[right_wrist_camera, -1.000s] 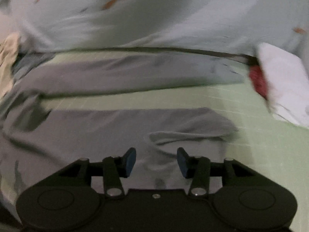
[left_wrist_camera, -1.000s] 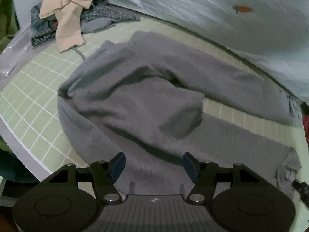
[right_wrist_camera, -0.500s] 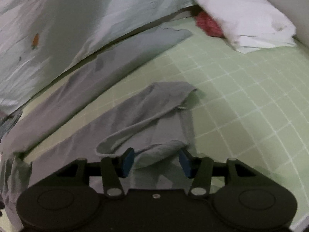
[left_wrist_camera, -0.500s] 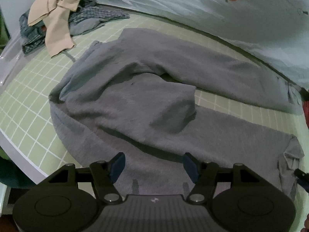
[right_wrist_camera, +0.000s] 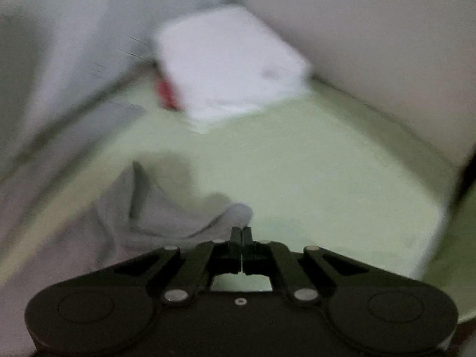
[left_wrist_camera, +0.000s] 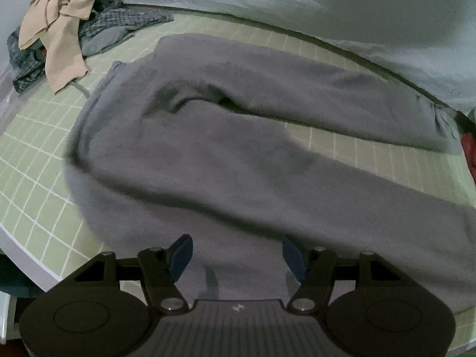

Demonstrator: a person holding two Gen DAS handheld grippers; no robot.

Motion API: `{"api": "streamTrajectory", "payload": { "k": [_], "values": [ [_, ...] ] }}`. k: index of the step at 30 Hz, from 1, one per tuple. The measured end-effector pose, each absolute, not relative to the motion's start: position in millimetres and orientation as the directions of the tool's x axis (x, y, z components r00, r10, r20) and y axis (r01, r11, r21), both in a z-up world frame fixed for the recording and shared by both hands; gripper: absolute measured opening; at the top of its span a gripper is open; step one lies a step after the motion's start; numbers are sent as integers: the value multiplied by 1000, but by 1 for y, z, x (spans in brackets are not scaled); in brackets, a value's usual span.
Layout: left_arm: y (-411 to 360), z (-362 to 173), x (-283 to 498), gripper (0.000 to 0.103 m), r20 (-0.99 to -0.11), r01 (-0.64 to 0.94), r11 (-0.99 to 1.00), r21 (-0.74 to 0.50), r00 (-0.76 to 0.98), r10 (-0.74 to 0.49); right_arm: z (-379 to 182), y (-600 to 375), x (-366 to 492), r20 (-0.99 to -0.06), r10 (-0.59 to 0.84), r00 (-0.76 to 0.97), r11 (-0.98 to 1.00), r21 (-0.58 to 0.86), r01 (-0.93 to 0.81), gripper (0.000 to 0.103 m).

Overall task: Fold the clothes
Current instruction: 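Spread the sweatshirt flat on the mat with both grippers and release, then grasp the elastic cuff of the grey garment with the left gripper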

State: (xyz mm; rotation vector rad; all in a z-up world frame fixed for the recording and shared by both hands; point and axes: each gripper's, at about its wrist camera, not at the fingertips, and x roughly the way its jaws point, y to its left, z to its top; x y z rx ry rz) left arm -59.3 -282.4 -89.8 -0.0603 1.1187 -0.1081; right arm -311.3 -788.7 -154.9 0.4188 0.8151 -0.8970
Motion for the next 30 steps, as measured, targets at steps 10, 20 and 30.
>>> {"api": "streamTrajectory", "payload": {
  "k": [10,20,30],
  "values": [
    [-284,-87,-68,68,-895,25,997,-71,440,-75,-153,-783,-271,-716,-459,525,732,30,681,71],
    [-271,-81,-90,73,-894,-31,999,-12,448,3,-184,-814,-235,-800,-413,436,777,-60,627,44],
    [-248,-79,-91,73,-893,-126,992,-18,448,41,-182,-862,-244,-806,-466,365,689,-72,721,3]
  ]
}}
